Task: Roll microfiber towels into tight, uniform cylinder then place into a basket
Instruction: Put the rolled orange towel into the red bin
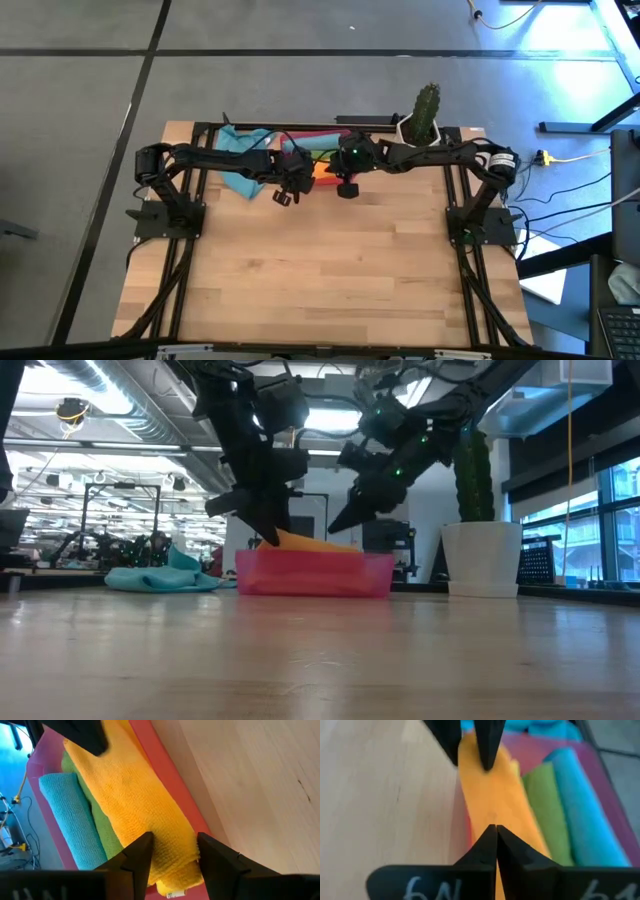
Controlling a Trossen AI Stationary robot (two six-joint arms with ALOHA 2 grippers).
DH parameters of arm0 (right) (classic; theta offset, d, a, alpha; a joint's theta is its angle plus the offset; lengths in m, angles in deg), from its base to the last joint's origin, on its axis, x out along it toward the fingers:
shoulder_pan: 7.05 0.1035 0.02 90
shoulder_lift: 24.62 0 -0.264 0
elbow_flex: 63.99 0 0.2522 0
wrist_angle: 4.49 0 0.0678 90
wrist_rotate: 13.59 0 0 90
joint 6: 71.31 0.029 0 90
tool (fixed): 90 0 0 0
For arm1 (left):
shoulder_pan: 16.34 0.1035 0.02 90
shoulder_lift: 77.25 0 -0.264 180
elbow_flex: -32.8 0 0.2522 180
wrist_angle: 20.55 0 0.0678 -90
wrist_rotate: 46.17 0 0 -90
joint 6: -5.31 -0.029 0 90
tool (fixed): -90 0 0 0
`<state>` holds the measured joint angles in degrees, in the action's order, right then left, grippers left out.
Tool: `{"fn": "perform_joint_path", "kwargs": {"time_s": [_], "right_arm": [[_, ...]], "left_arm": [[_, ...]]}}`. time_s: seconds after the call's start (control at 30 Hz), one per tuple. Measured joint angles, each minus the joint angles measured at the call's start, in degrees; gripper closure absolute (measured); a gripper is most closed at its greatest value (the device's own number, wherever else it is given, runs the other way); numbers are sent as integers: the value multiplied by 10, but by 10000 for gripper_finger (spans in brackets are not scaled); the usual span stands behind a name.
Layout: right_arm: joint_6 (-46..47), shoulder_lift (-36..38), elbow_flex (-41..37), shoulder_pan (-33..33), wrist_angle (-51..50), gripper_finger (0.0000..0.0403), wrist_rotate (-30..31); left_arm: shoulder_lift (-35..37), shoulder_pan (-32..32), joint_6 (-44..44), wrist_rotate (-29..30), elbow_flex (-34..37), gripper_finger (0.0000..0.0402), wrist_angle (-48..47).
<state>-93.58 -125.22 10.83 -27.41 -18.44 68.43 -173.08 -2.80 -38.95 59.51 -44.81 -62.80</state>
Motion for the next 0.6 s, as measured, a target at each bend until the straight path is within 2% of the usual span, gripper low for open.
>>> {"fn": "perform_joint_path", "kwargs": {"time_s": [0.23,0.43,0.5,0.6], "right_arm": [[11,-29,0,-11,-1,382,2],[12,-30,0,-14,-10,398,-4],[12,-30,0,-14,-10,397,-14],[12,-30,0,-14,-23,389,-27]], "left_arm": [[0,0,2,-2,0,212,7],[13,0,18,42,-13,180,3],[29,0,33,32,-15,178,0],[48,8,47,-24,-19,178,17]]}}
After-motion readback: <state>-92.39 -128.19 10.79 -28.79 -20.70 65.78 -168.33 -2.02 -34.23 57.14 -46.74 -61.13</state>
